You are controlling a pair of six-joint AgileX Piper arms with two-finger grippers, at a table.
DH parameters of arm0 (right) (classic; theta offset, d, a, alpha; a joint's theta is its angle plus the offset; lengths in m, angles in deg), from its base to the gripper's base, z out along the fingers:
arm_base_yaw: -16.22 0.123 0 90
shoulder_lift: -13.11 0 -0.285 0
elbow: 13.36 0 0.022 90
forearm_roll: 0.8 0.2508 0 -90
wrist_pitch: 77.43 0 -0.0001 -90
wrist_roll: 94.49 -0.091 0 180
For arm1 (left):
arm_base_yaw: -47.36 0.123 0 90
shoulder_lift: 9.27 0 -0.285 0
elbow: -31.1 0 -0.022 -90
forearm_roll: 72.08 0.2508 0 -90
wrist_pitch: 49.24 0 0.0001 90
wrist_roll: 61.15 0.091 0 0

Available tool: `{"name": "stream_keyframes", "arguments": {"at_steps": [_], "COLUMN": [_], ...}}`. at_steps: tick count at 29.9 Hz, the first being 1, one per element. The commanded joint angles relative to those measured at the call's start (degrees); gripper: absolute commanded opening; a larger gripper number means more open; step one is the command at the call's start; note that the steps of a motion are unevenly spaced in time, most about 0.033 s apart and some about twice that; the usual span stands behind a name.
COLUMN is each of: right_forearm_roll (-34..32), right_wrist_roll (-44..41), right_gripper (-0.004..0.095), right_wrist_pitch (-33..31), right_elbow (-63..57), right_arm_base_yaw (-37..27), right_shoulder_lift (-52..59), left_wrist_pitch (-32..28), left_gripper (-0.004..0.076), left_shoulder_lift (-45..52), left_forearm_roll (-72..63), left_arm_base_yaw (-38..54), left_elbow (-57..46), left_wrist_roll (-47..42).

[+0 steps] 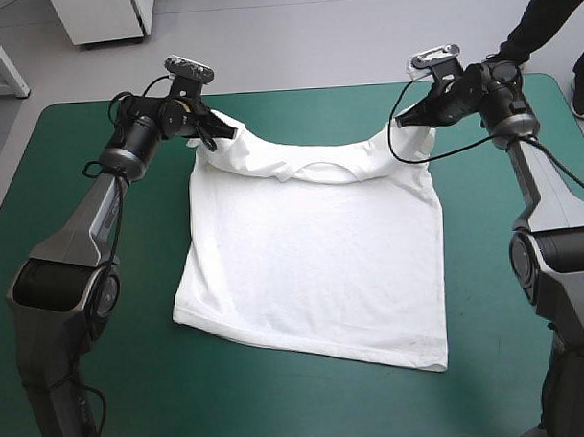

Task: Fold the cloth

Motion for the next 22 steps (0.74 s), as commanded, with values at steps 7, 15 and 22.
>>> {"name": "stream_keyframes", "arguments": {"at_steps": [7, 15, 22], "right_forearm_roll": [10.07, 17.34, 19.06], "right_wrist_roll": [6.47, 9.24, 8.81], "right_gripper": [0.0049, 0.0464, 0.0554], "right_wrist_pitch": [-4.81, -7.16, -9.96], "right_elbow": [1.88, 1.45, 1.35], "right_arm_base_yaw": [-5.51, -8.3, -9.81], "right_shoulder_lift": [-0.18, -0.82, 1.25], "left_wrist_pitch": [2.73, 4.02, 9.92], "left_gripper": [-0.0008, 0.0203, 0.0277], "left_shoulder_lift": [2.38, 4.28, 11.3], "left_forearm_roll": [-2.64, -5.24, -3.92], "left_arm_base_yaw": [-0.01, -0.01, 0.58], "left_elbow": [1.46, 1.46, -0.4], "left_wrist_roll": [1.06, 3.46, 4.0]}}
